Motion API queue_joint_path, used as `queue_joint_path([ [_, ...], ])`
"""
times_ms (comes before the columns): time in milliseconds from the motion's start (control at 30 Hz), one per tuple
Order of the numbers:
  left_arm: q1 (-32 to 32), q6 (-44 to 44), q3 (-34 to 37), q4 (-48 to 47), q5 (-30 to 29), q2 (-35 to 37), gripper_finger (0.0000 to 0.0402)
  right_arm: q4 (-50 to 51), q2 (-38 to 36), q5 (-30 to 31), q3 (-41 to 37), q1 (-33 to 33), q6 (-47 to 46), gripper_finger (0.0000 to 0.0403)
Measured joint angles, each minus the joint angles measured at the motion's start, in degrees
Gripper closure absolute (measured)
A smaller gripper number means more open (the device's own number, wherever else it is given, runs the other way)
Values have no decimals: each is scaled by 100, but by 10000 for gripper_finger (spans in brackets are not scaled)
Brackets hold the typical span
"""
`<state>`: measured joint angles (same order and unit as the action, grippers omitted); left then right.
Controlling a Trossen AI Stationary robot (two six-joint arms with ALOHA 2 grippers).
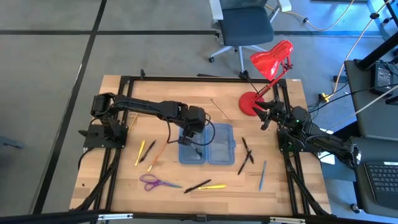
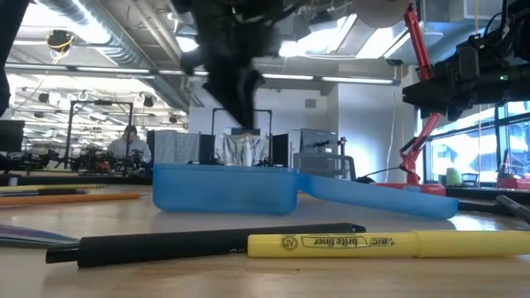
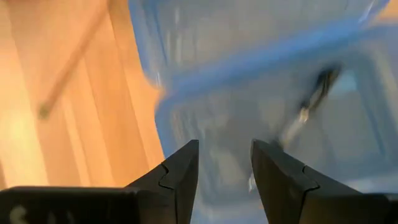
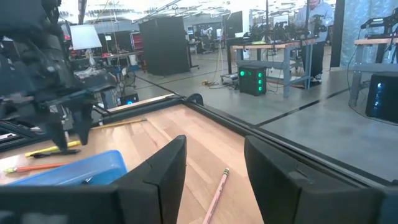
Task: Pick & place school supplies into a supply box
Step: Put the pink pencil into the blue supply box
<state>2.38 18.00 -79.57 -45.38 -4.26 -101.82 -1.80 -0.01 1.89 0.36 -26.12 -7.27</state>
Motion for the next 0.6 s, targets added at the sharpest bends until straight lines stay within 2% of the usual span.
queue_joint_path([
  [133,181,-620,30,-1018,-14,210,265,0,0,0,-2,1,-7,236],
  [267,460,-1116,537,-997,284,948,269,0,0,0,0,1,2,236],
  [400,705,-1482,1603,92,248,2166,274,-1,0,0,-1,1,7,236],
  [600,874,-2107,3589,2856,121,4004,279,-2,0,0,0,1,-164,236],
])
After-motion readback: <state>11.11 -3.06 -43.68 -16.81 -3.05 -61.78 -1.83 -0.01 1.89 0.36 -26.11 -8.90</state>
